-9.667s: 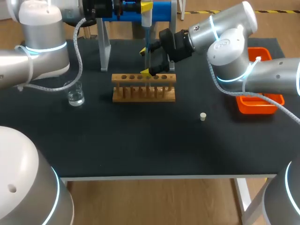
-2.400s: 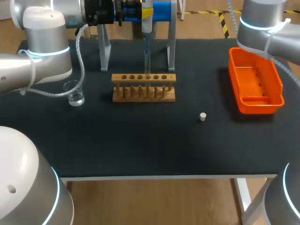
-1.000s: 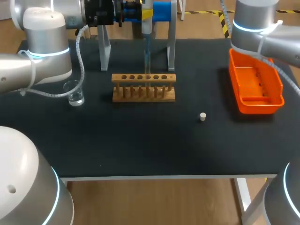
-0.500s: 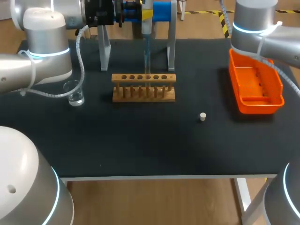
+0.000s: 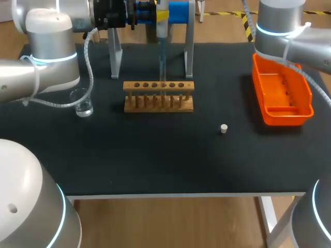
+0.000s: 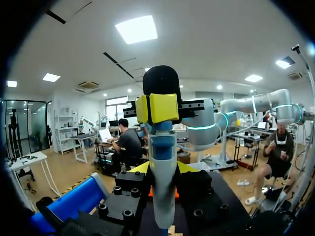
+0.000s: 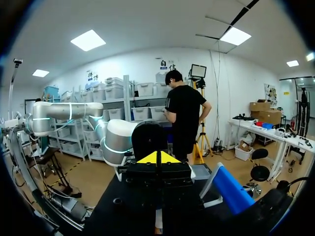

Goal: Invert the test tube, pick up the pipette, mount the tip to pipette, aspirate from beaker and dispense into the tube, eject the tip, return the pipette, and cap with the stopper.

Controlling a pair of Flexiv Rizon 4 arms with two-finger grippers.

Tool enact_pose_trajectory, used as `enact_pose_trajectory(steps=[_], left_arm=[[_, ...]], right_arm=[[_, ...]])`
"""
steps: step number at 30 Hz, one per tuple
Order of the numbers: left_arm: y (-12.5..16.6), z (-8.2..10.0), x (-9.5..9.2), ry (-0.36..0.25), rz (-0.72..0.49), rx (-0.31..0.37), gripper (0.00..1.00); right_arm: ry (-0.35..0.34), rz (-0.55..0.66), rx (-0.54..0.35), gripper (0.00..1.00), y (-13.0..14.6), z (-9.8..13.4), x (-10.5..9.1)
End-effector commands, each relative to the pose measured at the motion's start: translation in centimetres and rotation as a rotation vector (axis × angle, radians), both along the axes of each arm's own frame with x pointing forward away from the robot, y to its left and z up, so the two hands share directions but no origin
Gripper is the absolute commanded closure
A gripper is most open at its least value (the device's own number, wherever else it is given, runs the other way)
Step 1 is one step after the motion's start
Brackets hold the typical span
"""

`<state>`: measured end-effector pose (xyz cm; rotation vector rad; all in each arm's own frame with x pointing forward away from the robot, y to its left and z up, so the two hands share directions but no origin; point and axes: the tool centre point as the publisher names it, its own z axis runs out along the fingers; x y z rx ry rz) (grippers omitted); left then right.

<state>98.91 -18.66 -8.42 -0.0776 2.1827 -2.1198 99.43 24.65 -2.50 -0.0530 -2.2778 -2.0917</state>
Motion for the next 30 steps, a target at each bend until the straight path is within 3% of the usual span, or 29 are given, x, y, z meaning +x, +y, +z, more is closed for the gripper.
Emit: enact_pose_trajectory(steps=[1,7,8,9,10,11,12,21,30], left_arm=[[0.0,0.4,0.0,0.0,-0.001,0.002,1.0],[0.0,0.4,0.0,0.0,-0.001,0.002,1.0],[0.0,0.4,0.0,0.0,-0.001,0.002,1.0],[0.0,0.4,0.0,0.0,-0.001,0.002,1.0],[0.0,0.4,0.0,0.0,-0.001,0.002,1.0],[0.0,0.4,0.0,0.0,-0.001,0.002,1.0],[0.0,0.4,0.0,0.0,-0.001,0.002,1.0],[0.0,0.4,0.0,0.0,-0.001,0.002,1.0],[0.0,0.4,0.0,0.0,-0.001,0.002,1.0]], right_arm=[[-0.022,-0.002,0.017,1.0,-0.2,1.0,0.2],[-0.07,-0.009,0.034,1.0,-0.7,3.0,0.1],[-0.078,-0.01,0.036,0.95,-0.9,3.4,0.0],[-0.083,-0.012,0.036,0.67,-1.1,3.7,-0.1],[-0.087,-0.014,0.037,0.54,-1.2,3.8,-0.1],[-0.094,-0.016,0.036,0.2,-1.5,4.0,-0.2],[-0.104,-0.018,0.038,0.0,-1.9,4.2,-0.3],[-0.137,-0.011,0.025,0.0,-4.8,3.6,-1.5],[-0.141,-0.015,0.026,0.0,-9.4,0.6,-3.3]])
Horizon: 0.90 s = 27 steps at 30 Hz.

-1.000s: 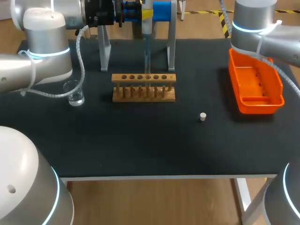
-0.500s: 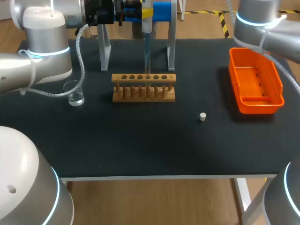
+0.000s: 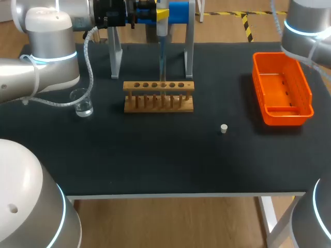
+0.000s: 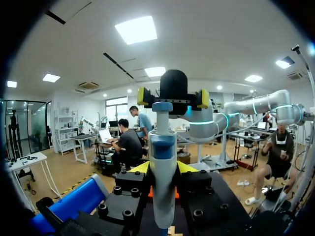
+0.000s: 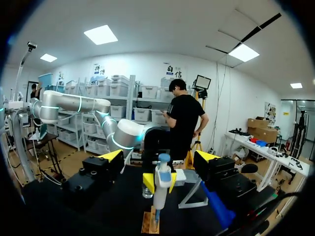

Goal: Invert the test tube, pick up the pipette, mount the tip to pipette, aspirate from beaker and dispense into the tube, eject the tip, return the pipette, and cap with the stopper.

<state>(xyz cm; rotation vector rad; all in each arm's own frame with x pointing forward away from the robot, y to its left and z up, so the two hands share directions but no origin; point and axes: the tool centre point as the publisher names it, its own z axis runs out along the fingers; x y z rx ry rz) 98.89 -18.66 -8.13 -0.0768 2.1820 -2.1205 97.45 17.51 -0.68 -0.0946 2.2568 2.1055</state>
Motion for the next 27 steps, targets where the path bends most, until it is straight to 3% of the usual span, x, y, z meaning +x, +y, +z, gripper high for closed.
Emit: enact_pose_trajectory(steps=[1,6,16,24,27], left_arm=[[0.0,0.1,0.0,0.001,0.0,0.003,1.0],[0.0,0.1,0.0,0.001,0.0,0.003,1.0],[0.0,0.1,0.0,0.001,0.0,0.003,1.0],[0.0,0.1,0.0,0.001,0.0,0.003,1.0],[0.0,0.1,0.0,0.001,0.0,0.003,1.0]], right_arm=[[-0.001,-0.016,0.01,0.0,-2.6,-1.7,-1.4],[-0.005,-0.027,0.008,0.0,-3.9,-4.3,-1.4],[-0.038,0.006,0.019,0.0,-3.8,-12.1,-2.2],[-0.111,0.023,0.005,0.0,-2.6,-15.6,-1.8],[-0.07,0.031,-0.007,0.0,-2.1,-17.0,-1.4]])
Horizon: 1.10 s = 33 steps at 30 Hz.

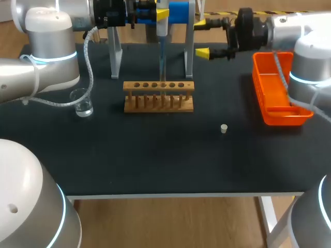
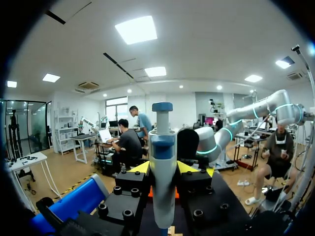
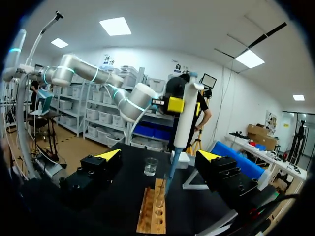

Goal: Invert the test tube, pick up the pipette, mount the tip to pipette, aspirate from beaker and dispense into the tube, eject the tip, return the pipette, and cap with the stopper.

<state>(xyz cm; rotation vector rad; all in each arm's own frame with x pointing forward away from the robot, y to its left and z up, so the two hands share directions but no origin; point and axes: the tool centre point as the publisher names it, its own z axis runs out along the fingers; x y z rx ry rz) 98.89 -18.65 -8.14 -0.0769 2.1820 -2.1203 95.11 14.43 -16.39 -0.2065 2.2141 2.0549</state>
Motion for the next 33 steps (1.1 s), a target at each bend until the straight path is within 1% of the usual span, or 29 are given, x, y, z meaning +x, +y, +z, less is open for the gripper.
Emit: enact_pose_trajectory(steps=[1,5,17,25,33], left_arm=[[0.0,0.1,0.0,0.001,0.0,0.002,1.0],[0.0,0.1,0.0,0.001,0.0,0.002,1.0],[0.0,0.1,0.0,0.001,0.0,0.002,1.0],[0.0,0.1,0.0,0.001,0.0,0.002,1.0],[0.0,0.1,0.0,0.001,0.0,0.002,1.0]], right_arm=[[0.033,0.014,-0.013,0.0,1.2,-1.7,1.0],[0.064,0.025,-0.033,0.0,2.1,-3.1,1.3],[0.093,0.04,-0.095,0.0,4.9,-6.3,2.3],[0.099,0.032,-0.157,0.0,6.7,-8.0,2.8],[0.101,0.015,-0.213,0.0,8.2,-9.2,3.5]])
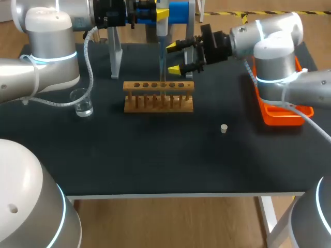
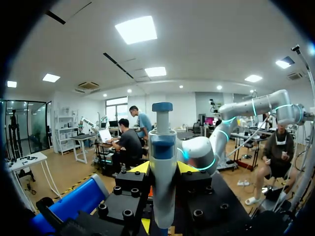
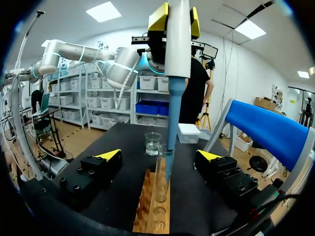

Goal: Invert the test tube, pick up the pipette, mount the tip to pipette, aspirate from beaker and dispense into the tube, eject the tip, return the pipette, and cap with the stopper.

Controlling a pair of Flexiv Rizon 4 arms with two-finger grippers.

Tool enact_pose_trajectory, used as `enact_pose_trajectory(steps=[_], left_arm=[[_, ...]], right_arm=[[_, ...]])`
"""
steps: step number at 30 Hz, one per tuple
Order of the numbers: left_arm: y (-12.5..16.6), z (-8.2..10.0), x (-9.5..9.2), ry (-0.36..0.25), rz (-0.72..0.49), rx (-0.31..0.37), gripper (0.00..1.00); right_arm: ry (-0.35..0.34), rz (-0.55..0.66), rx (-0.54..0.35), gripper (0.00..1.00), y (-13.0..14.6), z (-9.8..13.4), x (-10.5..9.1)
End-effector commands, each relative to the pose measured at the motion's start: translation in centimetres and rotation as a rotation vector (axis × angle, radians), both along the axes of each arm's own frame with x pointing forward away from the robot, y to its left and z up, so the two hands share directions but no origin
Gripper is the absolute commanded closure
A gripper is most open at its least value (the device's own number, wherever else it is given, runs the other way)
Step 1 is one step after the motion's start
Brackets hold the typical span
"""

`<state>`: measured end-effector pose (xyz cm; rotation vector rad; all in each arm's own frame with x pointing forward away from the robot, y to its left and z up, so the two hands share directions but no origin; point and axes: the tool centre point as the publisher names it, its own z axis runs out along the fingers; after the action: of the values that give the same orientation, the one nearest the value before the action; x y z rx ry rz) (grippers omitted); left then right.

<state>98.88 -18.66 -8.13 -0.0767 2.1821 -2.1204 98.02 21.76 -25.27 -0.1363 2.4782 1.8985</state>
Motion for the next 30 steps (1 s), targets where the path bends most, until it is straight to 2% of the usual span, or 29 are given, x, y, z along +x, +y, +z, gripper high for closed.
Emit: enact_pose_trajectory(steps=[1,14,30], left_arm=[[0.0,0.1,0.0,0.001,0.0,0.002,1.0],[0.0,0.1,0.0,0.001,0.0,0.002,1.0],[0.0,0.1,0.0,0.001,0.0,0.002,1.0]], right_arm=[[-0.005,0.0,-0.029,0.0,1.1,-0.5,0.6],[-0.026,-0.051,-0.121,0.0,2.9,-2.4,1.2],[-0.06,-0.115,-0.2,0.0,3.3,-4.3,1.4]])
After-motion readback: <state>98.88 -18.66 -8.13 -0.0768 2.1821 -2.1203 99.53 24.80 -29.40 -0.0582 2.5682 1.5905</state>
